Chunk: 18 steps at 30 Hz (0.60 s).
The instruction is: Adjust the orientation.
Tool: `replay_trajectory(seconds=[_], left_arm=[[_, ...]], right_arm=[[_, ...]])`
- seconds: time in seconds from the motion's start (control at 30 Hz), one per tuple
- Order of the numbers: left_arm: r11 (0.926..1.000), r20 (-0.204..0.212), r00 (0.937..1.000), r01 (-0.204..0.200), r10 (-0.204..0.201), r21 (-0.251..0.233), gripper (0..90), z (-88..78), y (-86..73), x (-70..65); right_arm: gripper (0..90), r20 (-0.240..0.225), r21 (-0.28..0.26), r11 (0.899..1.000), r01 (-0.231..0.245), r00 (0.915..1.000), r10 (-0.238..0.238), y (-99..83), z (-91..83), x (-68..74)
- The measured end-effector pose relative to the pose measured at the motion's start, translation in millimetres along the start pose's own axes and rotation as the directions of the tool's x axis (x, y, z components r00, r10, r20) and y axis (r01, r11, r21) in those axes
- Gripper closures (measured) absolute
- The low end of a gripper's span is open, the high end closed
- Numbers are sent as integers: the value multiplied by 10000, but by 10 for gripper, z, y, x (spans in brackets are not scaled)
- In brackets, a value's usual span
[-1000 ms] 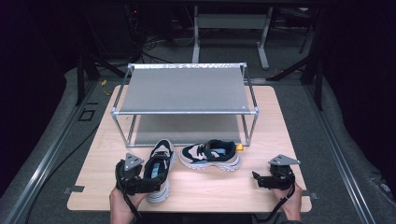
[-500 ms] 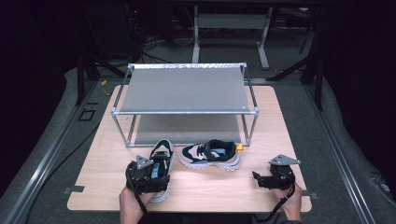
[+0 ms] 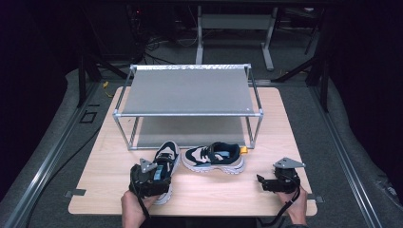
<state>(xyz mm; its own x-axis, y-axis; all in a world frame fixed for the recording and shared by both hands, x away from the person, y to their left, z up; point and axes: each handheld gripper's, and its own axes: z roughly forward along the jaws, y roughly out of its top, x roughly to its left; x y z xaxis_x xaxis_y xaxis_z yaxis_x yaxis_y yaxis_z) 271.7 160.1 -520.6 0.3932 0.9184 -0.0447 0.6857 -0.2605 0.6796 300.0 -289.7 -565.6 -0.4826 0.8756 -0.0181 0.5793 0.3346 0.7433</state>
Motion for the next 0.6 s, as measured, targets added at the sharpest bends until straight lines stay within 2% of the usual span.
replay_trajectory(seconds=[0.03, 0.3, 0.6], left_arm=[[10000, 23, 10000, -37, 37, 32, 222, -5, 6, 4], [9999, 11, 9999, -111, 111, -38, 249, -38, -6, 3], [9973, 4, 9999, -101, 101, -722, 250, -195, 41, 26]], right_arm=[[124, -566, -251, 9997, -43, 9984, 29, -7, 15, -17], [124, -561, -274, 9996, -51, 9984, 36, -8, 13, -18], [124, -554, -295, 9995, -55, 9985, 38, -9, 11, -18]])
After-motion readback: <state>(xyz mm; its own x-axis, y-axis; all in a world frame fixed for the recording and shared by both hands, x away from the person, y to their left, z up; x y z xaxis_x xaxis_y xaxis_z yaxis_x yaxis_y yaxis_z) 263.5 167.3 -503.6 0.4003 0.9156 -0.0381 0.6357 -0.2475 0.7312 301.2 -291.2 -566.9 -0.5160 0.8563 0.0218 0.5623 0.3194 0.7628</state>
